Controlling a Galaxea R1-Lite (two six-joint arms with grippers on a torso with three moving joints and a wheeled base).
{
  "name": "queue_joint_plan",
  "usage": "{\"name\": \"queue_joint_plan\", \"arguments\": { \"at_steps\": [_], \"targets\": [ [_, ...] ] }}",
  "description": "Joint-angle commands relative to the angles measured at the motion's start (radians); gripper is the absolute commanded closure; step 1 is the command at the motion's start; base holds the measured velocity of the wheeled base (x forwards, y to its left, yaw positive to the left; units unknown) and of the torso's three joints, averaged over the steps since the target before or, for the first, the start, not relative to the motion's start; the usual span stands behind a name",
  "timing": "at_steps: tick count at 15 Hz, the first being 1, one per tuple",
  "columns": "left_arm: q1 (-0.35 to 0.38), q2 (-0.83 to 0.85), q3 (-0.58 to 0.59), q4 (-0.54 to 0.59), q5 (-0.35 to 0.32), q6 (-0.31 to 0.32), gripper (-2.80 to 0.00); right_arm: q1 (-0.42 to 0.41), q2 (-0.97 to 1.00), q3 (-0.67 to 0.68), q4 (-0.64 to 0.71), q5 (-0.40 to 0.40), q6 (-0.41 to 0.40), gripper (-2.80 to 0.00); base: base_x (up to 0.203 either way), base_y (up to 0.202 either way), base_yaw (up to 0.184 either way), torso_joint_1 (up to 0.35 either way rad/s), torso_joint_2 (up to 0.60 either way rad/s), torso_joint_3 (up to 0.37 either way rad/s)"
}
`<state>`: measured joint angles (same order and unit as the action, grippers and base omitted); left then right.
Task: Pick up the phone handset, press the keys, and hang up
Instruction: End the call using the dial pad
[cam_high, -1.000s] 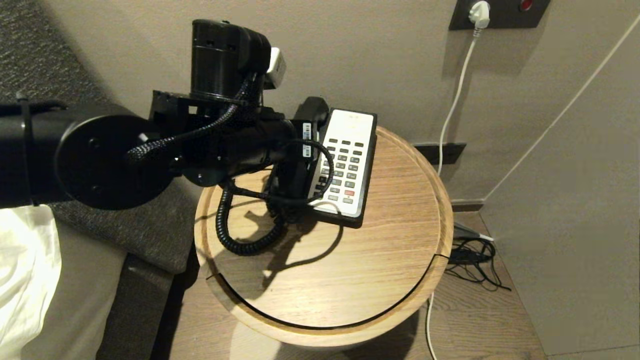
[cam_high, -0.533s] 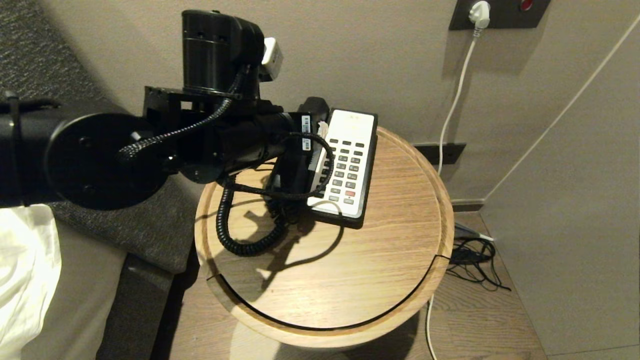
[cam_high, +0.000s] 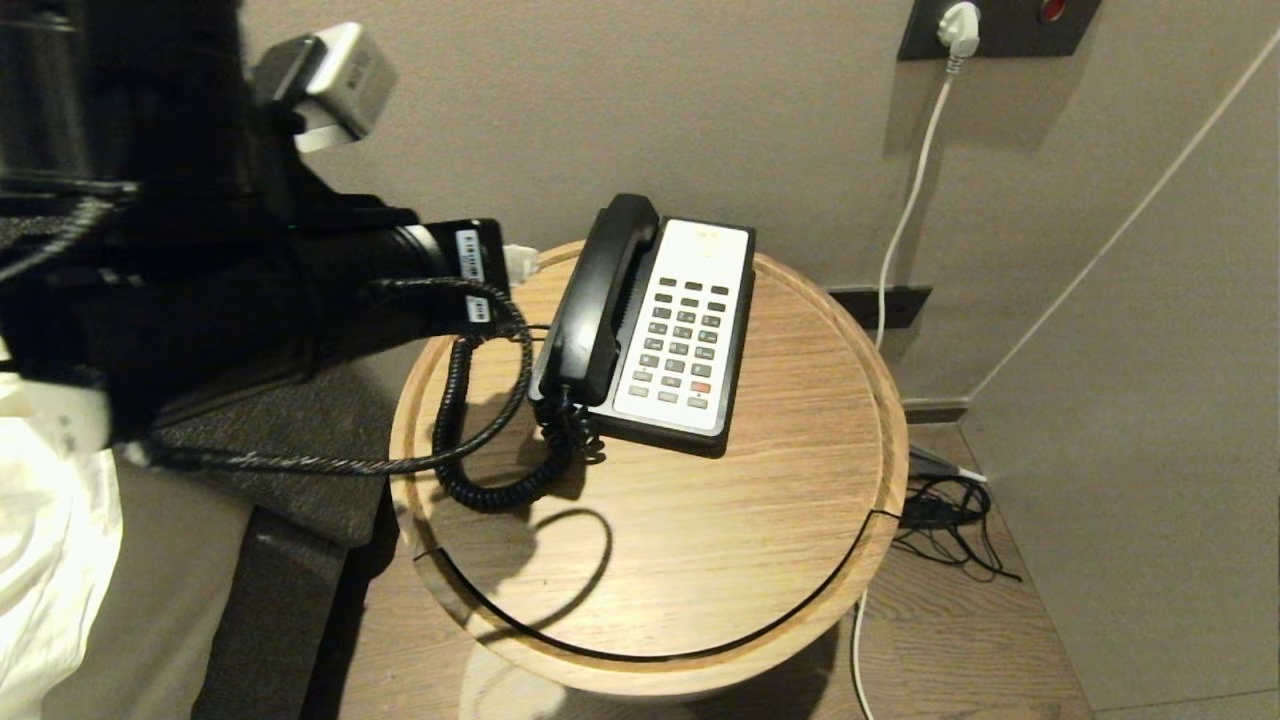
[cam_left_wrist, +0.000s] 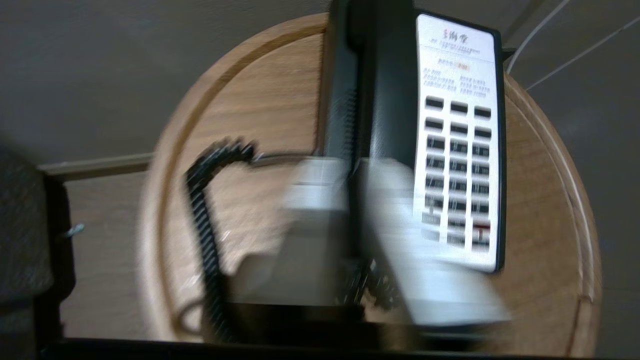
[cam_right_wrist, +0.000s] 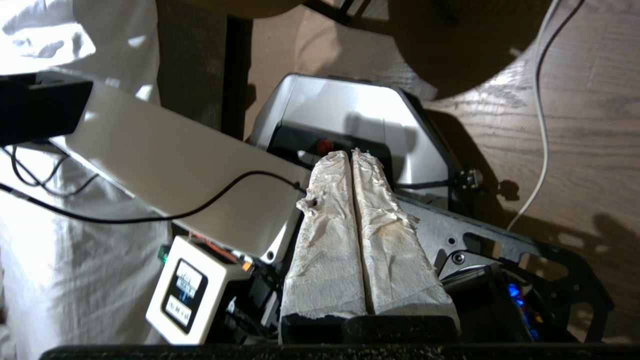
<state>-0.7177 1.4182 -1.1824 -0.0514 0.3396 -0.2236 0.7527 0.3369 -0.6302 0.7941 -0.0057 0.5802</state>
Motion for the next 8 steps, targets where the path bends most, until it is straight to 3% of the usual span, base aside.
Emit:
{"name": "queue_joint_plan", "arguments": {
  "at_steps": [1, 5, 8],
  "targets": [
    [0.0, -0.233, 0.135, 0.004, 0.001, -0.009, 0.0, -0.002, -0.008, -0.013, -0.004, -0.014, 0.003, 0.0, 0.0, 0.0, 0.0, 0.0, 0.0, 0.0],
    [0.023, -0.523, 0.321, 0.007, -0.018, -0.016, 0.0, -0.004, 0.124, -0.189, 0.016, -0.044, 0.002, 0.0, 0.0, 0.0, 0.0, 0.0, 0.0, 0.0],
    [0.049, -0.724, 0.476, 0.007, -0.065, -0.018, 0.0, -0.004, 0.349, -0.378, 0.04, -0.048, -0.001, 0.0, 0.0, 0.0, 0.0, 0.0, 0.0, 0.0]
  ]
}}
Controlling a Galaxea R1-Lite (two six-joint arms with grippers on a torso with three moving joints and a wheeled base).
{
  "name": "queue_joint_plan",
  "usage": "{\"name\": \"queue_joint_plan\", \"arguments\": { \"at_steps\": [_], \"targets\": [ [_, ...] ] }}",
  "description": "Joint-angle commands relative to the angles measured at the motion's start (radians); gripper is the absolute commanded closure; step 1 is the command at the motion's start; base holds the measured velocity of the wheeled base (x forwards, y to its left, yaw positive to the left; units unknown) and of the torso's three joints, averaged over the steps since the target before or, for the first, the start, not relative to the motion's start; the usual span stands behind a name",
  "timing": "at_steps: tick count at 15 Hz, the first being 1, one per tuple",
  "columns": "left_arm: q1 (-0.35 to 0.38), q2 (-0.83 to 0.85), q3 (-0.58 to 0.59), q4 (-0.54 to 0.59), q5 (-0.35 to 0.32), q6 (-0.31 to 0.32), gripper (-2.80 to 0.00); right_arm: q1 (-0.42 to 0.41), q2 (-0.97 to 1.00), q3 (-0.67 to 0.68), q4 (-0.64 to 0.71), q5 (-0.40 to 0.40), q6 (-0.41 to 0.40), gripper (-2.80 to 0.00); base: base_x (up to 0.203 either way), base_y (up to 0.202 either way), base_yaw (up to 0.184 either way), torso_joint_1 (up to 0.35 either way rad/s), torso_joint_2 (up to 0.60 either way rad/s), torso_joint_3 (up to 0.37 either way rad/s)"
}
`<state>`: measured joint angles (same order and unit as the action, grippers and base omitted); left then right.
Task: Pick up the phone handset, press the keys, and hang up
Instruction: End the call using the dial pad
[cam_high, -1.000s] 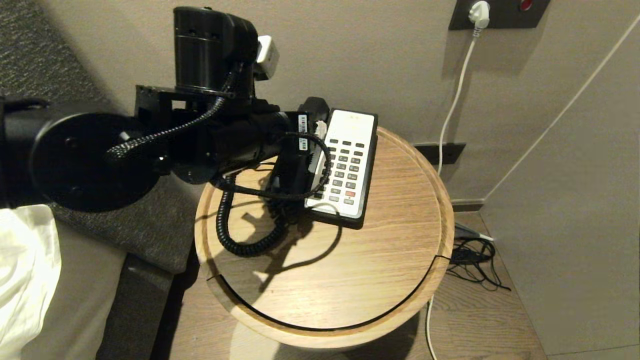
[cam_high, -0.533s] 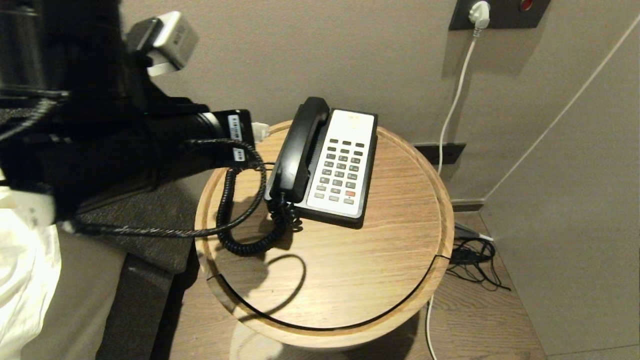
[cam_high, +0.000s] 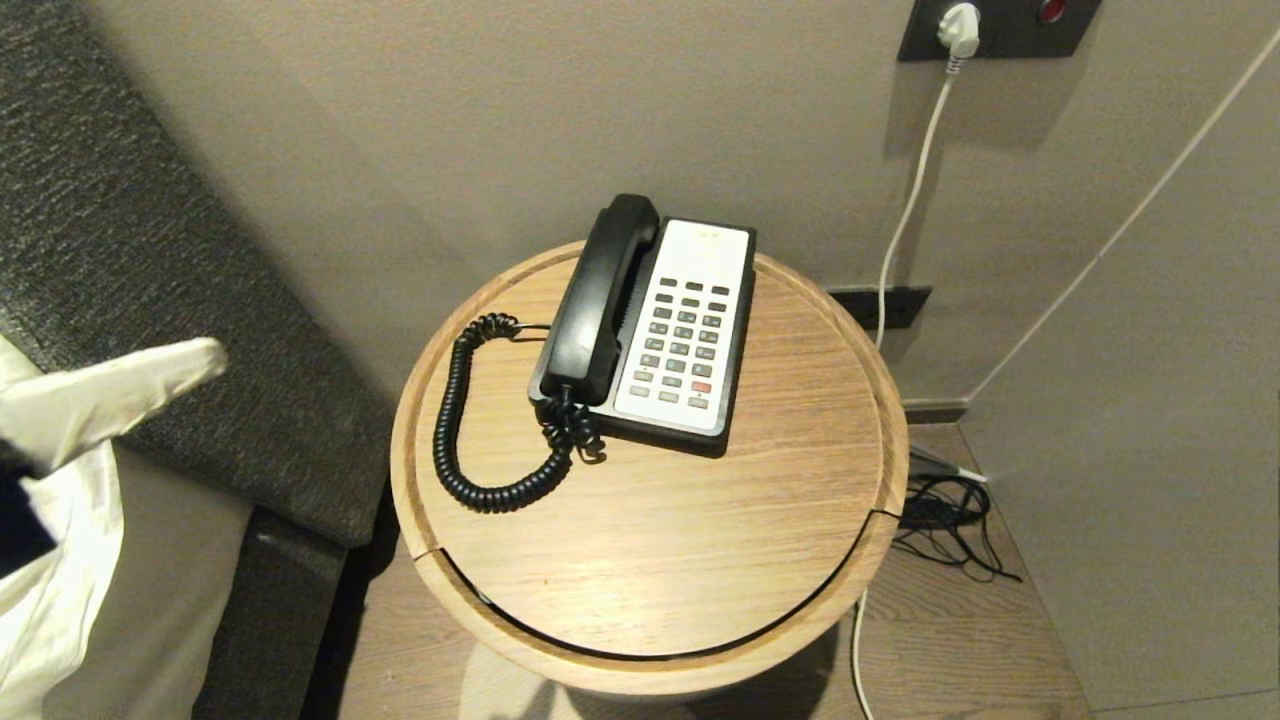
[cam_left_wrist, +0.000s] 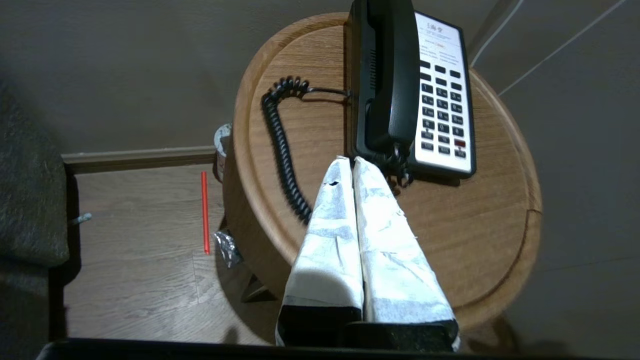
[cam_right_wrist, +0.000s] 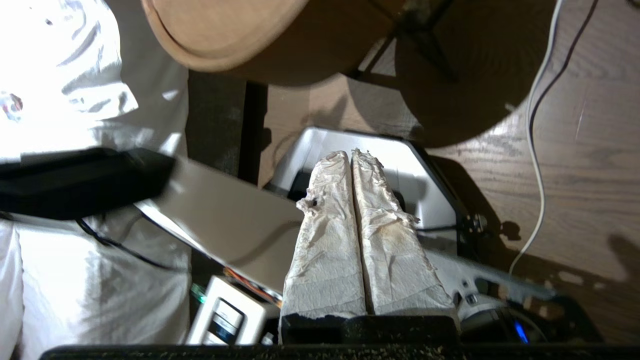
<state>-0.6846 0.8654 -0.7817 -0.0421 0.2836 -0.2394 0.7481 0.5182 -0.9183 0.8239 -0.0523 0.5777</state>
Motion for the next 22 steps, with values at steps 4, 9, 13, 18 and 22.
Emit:
{"name": "queue_joint_plan", "arguments": {
  "at_steps": [4, 9, 13, 18, 22],
  "targets": [
    [0.08, -0.301, 0.185, -0.002, -0.133, -0.009, 0.0, 0.0, 0.512, -0.307, 0.011, -0.037, -0.023, 0.0, 0.0, 0.0, 0.0, 0.0, 0.0, 0.0],
    [0.082, -0.373, 0.219, 0.055, -0.134, -0.102, 0.0, 0.009, 0.915, -0.645, 0.005, -0.093, -0.069, 0.0, 0.0, 0.0, 0.0, 0.0, 0.0, 0.0],
    [0.082, -0.381, 0.233, 0.073, -0.139, -0.112, 0.0, 0.03, 1.145, -0.898, -0.001, -0.13, -0.088, 0.0, 0.0, 0.0, 0.0, 0.0, 0.0, 0.0],
    [0.082, -0.39, 0.257, 0.071, -0.142, -0.115, 0.0, 0.074, 1.29, -1.021, 0.002, -0.161, -0.092, 0.0, 0.0, 0.0, 0.0, 0.0, 0.0, 0.0],
    [0.082, -0.404, 0.256, 0.077, -0.141, -0.131, 0.0, 0.132, 1.351, -1.022, -0.029, -0.163, -0.091, 0.0, 0.0, 0.0, 0.0, 0.0, 0.0, 0.0]
  ]
}}
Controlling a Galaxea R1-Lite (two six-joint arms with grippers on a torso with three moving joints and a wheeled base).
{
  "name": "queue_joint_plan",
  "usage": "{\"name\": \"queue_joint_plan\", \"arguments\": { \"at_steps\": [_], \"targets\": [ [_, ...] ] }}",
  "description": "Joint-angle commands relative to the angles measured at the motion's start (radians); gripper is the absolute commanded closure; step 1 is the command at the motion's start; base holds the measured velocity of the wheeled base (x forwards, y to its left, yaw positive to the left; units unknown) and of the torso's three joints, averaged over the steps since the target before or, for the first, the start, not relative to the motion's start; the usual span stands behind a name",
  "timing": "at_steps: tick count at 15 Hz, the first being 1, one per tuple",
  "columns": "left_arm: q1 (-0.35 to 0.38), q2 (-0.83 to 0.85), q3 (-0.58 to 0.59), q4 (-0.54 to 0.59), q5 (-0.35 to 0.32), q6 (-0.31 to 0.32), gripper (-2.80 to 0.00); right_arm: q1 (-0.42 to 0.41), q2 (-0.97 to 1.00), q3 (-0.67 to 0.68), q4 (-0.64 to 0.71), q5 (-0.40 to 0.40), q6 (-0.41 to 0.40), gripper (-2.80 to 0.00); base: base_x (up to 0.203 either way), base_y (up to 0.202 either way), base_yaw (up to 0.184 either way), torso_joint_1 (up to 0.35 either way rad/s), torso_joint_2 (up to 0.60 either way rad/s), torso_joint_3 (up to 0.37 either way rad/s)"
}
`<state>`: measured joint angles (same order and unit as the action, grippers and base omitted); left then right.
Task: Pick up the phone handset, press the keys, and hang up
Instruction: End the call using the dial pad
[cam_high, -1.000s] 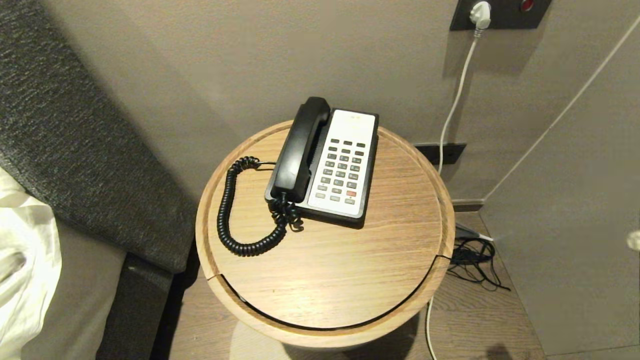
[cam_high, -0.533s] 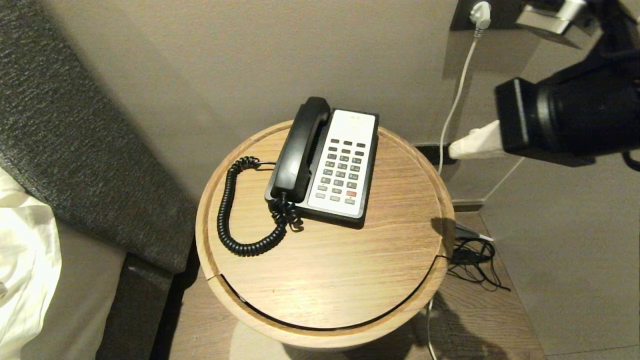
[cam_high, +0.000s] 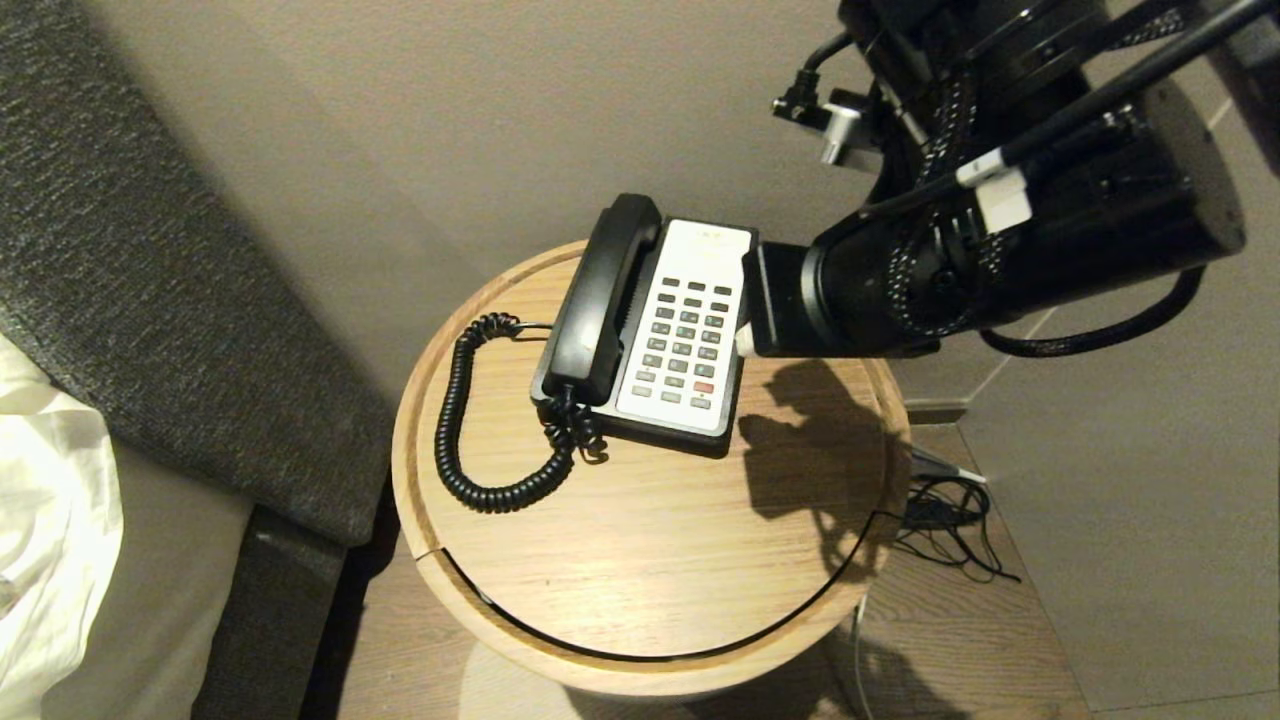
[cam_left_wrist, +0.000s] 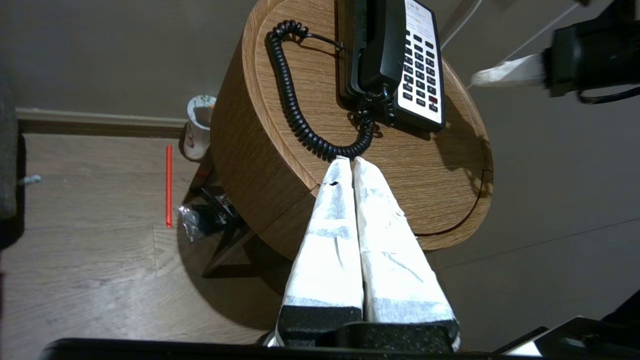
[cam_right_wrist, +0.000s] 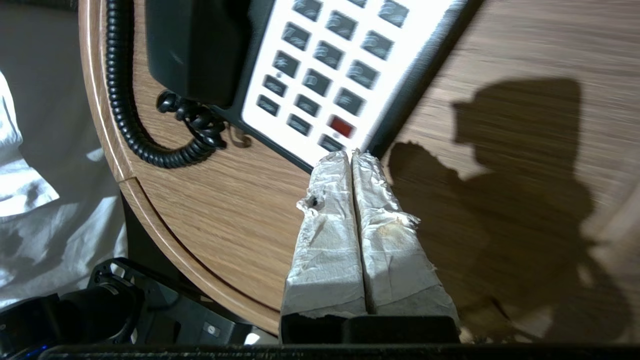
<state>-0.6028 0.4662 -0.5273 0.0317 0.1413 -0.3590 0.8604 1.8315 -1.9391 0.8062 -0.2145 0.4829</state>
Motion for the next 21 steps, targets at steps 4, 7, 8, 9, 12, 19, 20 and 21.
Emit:
{"name": "queue_joint_plan", "arguments": {
  "at_steps": [4, 7, 8, 9, 12, 19, 20, 21],
  "targets": [
    [0.0, -0.012, 0.011, 0.007, 0.0, -0.015, 0.0, 0.039, 0.056, 0.0, -0.025, -0.01, 0.002, 0.0, 0.0, 0.0, 0.0, 0.0, 0.0, 0.0],
    [0.0, -0.021, 0.018, 0.01, 0.0, -0.015, 0.0, 0.038, 0.07, 0.0, -0.017, -0.016, 0.0, 0.0, 0.0, 0.0, 0.0, 0.0, 0.0, 0.0],
    [0.0, -0.021, 0.02, 0.01, 0.0, -0.015, 0.0, 0.038, 0.074, 0.003, -0.018, -0.018, 0.002, 0.0, 0.0, 0.0, 0.0, 0.0, 0.0, 0.0],
    [0.0, -0.022, 0.02, 0.01, 0.0, -0.015, 0.0, 0.037, 0.076, 0.006, -0.018, -0.023, 0.003, 0.0, 0.0, 0.0, 0.0, 0.0, 0.0, 0.0],
    [0.0, -0.024, 0.029, 0.01, 0.0, -0.014, 0.0, 0.035, 0.086, 0.005, -0.016, -0.025, -0.001, 0.0, 0.0, 0.0, 0.0, 0.0, 0.0, 0.0],
    [0.0, -0.024, 0.036, 0.008, -0.002, -0.014, 0.0, 0.017, 0.11, 0.005, -0.013, -0.028, -0.003, 0.0, 0.0, 0.0, 0.0, 0.0, 0.0, 0.0],
    [0.0, -0.024, 0.036, 0.008, -0.002, -0.014, 0.0, 0.016, 0.114, 0.003, -0.012, -0.028, -0.003, 0.0, 0.0, 0.0, 0.0, 0.0, 0.0, 0.0],
    [-0.002, -0.024, 0.036, 0.008, -0.002, -0.014, 0.0, 0.014, 0.117, 0.006, -0.012, -0.028, -0.004, 0.0, 0.0, 0.0, 0.0, 0.0, 0.0, 0.0]
  ]
}}
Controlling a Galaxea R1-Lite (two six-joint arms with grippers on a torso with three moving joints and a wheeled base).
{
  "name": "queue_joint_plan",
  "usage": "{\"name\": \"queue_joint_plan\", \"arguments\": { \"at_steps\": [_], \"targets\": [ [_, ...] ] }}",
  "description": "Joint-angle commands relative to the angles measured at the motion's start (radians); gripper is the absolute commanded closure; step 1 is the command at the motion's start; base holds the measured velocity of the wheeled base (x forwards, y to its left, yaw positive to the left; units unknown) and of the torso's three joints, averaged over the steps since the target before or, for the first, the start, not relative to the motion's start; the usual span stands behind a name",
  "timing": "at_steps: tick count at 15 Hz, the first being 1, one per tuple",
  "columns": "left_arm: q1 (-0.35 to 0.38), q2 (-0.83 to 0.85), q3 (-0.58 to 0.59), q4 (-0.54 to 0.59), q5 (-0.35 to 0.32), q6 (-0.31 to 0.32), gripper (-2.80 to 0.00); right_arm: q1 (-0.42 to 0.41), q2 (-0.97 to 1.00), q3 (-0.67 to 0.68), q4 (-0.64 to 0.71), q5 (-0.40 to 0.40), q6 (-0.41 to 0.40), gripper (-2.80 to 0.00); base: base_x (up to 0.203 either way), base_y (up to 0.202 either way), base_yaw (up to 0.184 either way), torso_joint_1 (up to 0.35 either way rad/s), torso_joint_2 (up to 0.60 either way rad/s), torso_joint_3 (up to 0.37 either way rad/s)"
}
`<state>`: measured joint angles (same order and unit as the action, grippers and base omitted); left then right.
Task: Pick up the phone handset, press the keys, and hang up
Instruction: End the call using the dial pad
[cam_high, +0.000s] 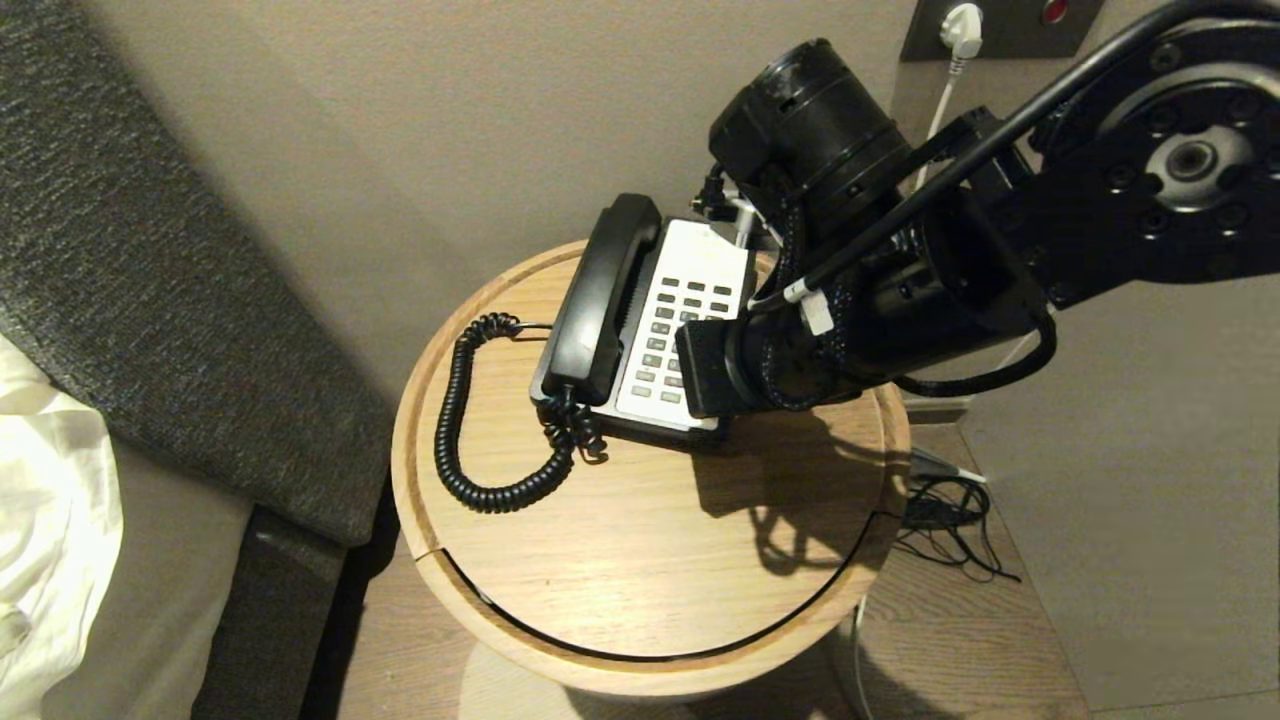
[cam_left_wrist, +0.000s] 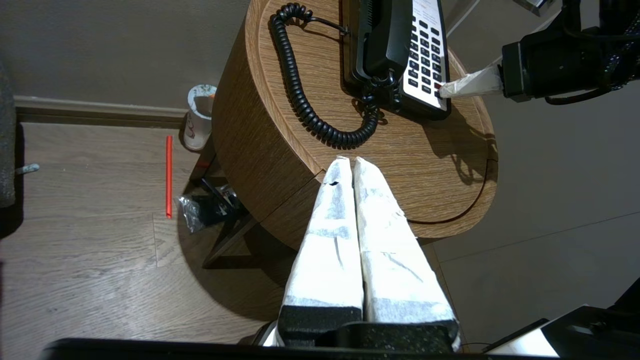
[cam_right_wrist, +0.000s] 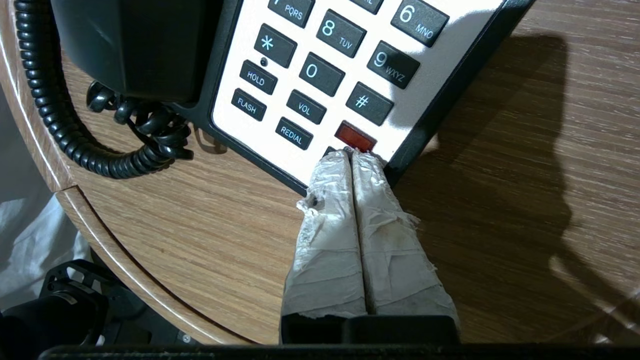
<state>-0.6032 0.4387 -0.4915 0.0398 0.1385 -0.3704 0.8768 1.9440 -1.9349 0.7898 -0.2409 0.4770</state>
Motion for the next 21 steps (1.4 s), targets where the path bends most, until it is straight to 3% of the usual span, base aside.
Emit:
{"name": "queue_joint_plan", "arguments": {
  "at_steps": [1, 21],
  "targets": [
    [0.0, 0.002, 0.001, 0.0, 0.001, -0.002, 0.0, -0.004, 0.009, 0.002, 0.005, -0.001, 0.002, 0.0, 0.0, 0.0, 0.0, 0.0, 0.0, 0.0],
    [-0.001, -0.034, 0.039, 0.014, -0.002, -0.001, 0.0, 0.005, -0.034, -0.001, -0.001, -0.014, 0.002, 0.0, 0.0, 0.0, 0.0, 0.0, 0.0, 0.0]
  ]
}}
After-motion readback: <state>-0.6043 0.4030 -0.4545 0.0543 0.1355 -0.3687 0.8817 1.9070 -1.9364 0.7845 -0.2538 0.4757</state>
